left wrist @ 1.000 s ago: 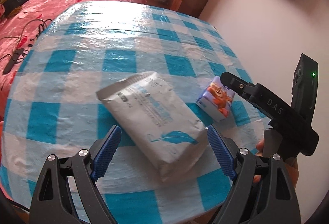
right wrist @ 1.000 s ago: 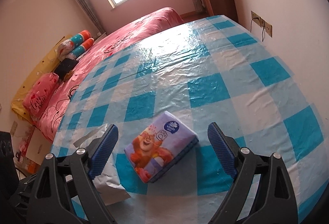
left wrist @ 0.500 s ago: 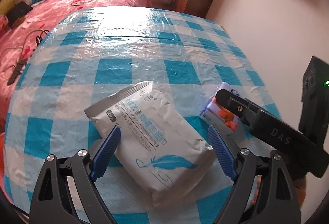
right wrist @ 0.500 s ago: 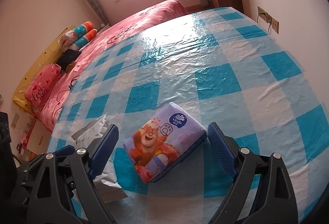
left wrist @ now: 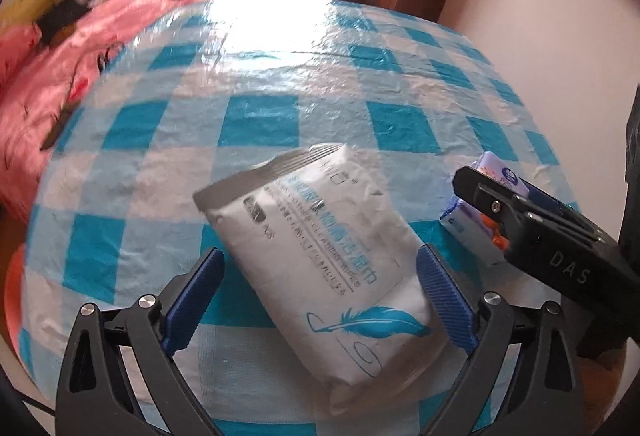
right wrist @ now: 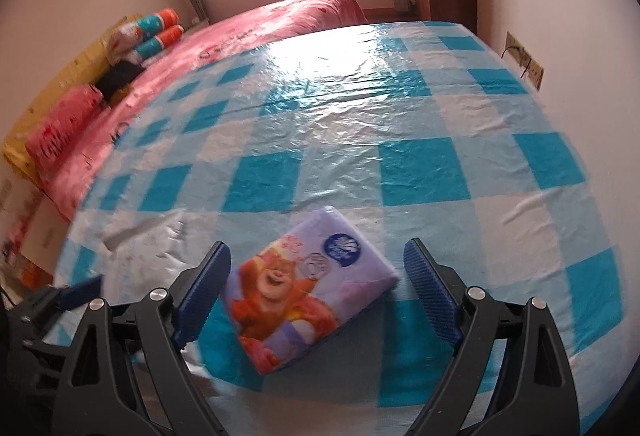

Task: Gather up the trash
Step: 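Grasp the white wet-wipe pack with the left tool while the right tool grasps the Vinda tissue pack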

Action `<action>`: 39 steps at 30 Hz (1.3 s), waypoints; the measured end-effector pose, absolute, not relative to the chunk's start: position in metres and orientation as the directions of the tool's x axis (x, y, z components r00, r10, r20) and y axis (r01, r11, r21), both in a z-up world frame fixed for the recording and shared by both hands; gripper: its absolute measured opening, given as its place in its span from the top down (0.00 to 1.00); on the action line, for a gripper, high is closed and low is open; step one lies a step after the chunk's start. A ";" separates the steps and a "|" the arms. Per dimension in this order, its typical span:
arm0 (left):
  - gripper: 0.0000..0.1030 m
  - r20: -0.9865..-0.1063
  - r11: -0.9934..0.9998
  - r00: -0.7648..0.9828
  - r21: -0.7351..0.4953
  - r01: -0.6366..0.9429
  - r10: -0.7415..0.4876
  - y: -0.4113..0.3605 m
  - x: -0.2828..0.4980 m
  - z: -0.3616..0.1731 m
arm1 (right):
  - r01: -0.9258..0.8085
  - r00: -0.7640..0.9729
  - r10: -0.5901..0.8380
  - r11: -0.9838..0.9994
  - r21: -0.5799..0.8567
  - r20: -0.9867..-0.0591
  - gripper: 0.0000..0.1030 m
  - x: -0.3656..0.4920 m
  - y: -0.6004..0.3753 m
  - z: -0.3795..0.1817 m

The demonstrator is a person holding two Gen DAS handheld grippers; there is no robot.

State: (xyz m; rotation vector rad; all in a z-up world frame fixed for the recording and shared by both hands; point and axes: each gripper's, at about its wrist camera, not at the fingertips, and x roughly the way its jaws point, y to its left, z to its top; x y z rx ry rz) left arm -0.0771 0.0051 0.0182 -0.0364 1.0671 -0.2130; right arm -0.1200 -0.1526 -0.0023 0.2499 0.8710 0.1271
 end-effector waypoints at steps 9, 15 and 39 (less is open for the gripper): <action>0.06 -0.886 0.978 0.416 -0.166 0.130 -0.205 0.005 -0.077 0.016 | 0.015 0.615 0.109 0.989 0.150 -0.781 0.14 -0.111 -0.156 0.000; 0.07 -0.876 0.981 0.447 -0.133 0.142 -0.183 -0.002 -0.073 0.015 | 0.020 0.608 0.090 0.991 0.129 -0.789 0.17 -0.106 -0.152 -0.001; 0.26 -0.842 0.971 0.494 -0.134 0.198 -0.217 0.010 -0.070 0.017 | -0.102 0.625 0.137 0.990 0.094 -0.769 0.49 -0.078 -0.129 -0.003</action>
